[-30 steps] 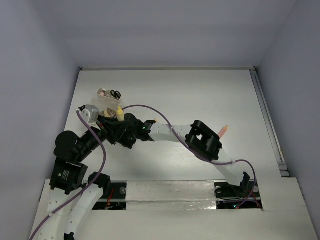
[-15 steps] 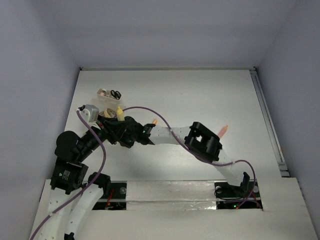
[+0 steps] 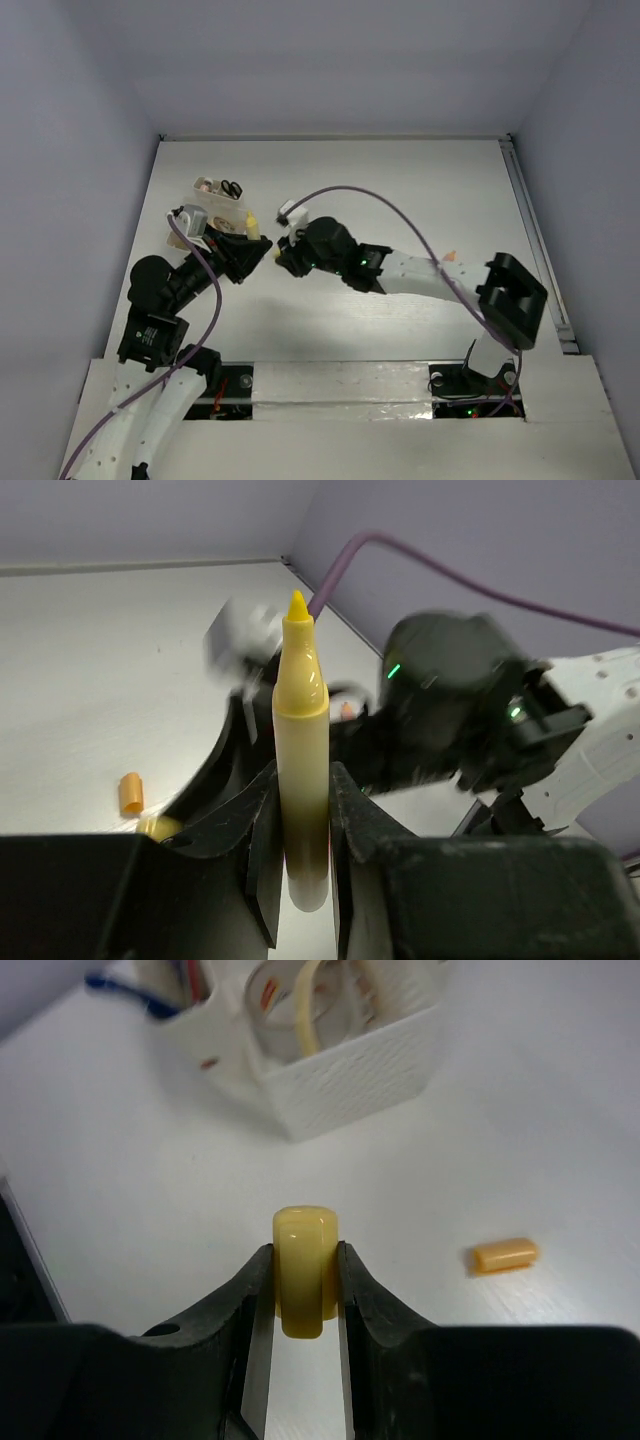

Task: Sort the stationery into containers
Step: Close the pen cap on the pen.

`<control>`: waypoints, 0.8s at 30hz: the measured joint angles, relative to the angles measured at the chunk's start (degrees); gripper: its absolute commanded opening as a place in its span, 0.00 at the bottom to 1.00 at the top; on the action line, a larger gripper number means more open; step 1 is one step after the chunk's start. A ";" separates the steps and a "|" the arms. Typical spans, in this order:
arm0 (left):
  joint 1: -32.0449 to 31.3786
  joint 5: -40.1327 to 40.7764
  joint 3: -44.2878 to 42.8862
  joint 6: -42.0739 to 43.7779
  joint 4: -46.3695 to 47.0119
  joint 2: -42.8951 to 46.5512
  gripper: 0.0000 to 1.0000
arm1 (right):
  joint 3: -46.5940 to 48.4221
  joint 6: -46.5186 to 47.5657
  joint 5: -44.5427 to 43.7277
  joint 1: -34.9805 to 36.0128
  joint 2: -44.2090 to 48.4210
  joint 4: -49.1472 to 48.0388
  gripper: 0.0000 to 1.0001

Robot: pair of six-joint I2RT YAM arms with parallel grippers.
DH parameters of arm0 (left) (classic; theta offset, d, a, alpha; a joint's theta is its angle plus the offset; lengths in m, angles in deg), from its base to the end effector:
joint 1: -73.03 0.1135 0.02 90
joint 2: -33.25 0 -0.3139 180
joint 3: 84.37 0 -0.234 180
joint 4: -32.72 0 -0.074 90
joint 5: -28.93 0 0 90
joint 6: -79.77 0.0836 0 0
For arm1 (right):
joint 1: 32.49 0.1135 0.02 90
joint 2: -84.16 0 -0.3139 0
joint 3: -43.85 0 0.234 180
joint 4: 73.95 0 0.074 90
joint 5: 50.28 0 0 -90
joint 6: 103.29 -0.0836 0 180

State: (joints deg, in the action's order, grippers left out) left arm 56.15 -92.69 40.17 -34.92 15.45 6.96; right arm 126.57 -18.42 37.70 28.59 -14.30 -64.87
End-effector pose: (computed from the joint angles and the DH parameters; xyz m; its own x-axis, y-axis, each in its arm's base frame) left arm 0.0686 -0.0666 0.3965 -0.1291 -0.3326 -0.9342 0.7531 0.5800 -0.3105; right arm 0.2127 0.3788 0.2944 -0.2790 -0.3202 -0.9053 -0.8377 0.5421 0.0664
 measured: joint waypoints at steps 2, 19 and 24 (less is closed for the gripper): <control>0.00 -0.15 2.23 -1.29 1.88 0.17 0.00 | -2.19 -4.09 -2.27 -2.54 5.27 -2.03 0.00; -8.31 15.65 13.77 -6.95 7.76 -0.63 0.00 | 4.44 -21.86 -11.26 -6.67 14.99 -5.27 0.00; -13.44 18.56 13.90 -6.71 10.43 -4.35 0.00 | 8.48 -23.56 -8.09 -6.49 11.50 -6.05 0.00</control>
State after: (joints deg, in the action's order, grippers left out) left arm 42.71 -74.13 54.07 -41.63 25.88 2.61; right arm 135.05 -41.98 29.61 22.10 -2.80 -70.92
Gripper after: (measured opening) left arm 0.149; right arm 0.310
